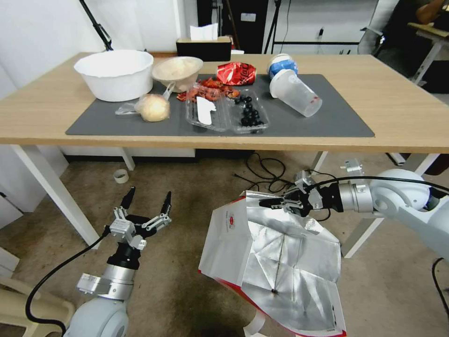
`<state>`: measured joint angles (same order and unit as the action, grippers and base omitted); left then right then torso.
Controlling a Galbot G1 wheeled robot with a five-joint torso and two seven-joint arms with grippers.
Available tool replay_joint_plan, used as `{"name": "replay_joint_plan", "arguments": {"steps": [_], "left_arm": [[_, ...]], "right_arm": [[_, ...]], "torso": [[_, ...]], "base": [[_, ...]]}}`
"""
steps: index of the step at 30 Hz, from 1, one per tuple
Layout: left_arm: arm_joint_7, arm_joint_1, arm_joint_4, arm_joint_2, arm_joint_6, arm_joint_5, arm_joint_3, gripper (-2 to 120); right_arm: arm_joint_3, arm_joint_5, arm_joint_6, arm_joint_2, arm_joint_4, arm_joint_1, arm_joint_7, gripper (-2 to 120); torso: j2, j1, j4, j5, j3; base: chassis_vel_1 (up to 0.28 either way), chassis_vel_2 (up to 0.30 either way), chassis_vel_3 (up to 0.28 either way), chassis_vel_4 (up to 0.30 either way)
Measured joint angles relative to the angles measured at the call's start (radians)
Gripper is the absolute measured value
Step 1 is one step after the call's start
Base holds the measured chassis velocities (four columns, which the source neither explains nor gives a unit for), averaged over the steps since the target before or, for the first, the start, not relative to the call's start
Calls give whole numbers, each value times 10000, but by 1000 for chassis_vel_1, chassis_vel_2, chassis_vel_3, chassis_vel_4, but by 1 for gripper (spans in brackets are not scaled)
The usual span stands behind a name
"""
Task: Pick up the food delivery bag from the floor and place it on the table.
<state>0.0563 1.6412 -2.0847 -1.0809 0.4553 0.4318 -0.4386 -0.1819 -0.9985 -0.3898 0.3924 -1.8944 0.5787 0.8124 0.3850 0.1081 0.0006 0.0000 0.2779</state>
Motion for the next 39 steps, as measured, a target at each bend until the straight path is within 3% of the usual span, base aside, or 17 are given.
{"name": "replay_joint_plan", "arguments": {"steps": [39], "left_arm": [[97,187,-144,36,0,-12,-164,100]], "right_arm": [[448,-706,-120,-383,-718,442,53,0]], "torso": [[1589,568,0,-1,1020]], "base": [[0,0,0,0]]}}
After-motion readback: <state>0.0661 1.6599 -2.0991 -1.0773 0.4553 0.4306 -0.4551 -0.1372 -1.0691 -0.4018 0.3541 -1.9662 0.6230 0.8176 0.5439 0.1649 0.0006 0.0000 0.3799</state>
